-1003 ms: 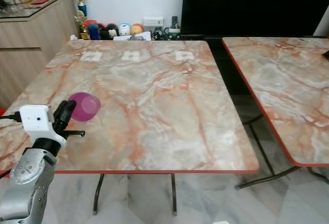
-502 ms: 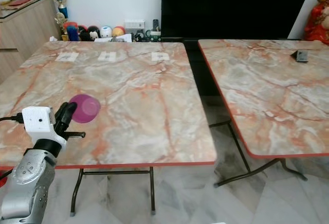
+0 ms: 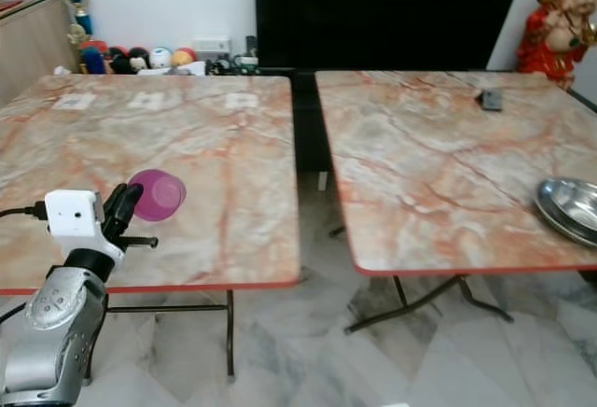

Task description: Setting the table

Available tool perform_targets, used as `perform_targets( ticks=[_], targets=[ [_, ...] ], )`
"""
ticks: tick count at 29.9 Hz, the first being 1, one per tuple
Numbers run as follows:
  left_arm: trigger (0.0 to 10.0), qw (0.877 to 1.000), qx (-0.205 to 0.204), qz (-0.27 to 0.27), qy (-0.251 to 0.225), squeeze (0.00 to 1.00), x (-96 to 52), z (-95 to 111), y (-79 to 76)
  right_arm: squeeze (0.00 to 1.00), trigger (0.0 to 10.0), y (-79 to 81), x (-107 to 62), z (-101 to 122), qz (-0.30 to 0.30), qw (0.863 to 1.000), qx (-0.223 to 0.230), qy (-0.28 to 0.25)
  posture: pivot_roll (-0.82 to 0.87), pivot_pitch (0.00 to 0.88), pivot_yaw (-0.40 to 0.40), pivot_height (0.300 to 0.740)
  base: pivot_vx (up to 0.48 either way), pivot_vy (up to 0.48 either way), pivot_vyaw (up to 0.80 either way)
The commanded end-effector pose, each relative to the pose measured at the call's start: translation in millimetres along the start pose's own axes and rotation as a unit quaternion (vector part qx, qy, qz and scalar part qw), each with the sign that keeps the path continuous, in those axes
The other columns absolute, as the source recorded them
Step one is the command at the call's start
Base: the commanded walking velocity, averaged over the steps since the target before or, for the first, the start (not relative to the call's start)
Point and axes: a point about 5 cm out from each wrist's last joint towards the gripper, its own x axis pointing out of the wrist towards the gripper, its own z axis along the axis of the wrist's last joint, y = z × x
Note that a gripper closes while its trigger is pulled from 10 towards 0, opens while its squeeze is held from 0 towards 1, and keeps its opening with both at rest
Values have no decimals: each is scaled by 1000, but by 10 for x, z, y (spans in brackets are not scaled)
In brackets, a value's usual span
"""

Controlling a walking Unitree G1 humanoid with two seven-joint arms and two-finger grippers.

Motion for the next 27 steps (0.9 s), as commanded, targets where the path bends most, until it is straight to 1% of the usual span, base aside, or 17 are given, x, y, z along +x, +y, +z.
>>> perform_targets(
  ticks=[1,4,21,27],
  targets=[
    [10000,1000,16,21,-10,0,-9,69,134,0,10000,20,12,93,1,1000,5,-14,53,0,1,740,0,-446,800],
    [10000,1000,17,23,-10,0,-9,74,140,0,10000,18,12,86,0,1000,18,-12,54,0,0,740,0,-446,0],
    [10000,1000,18,20,-17,0,9,105,130,0,10000,1,12,105,-4,1000,19,-15,55,0,-7,740,0,-446,0],
    [10000,1000,19,9,-15,0,16,100,104,0,10000,-1,12,105,-4,1000,20,-15,52,0,0,740,0,-446,0]
  ],
)
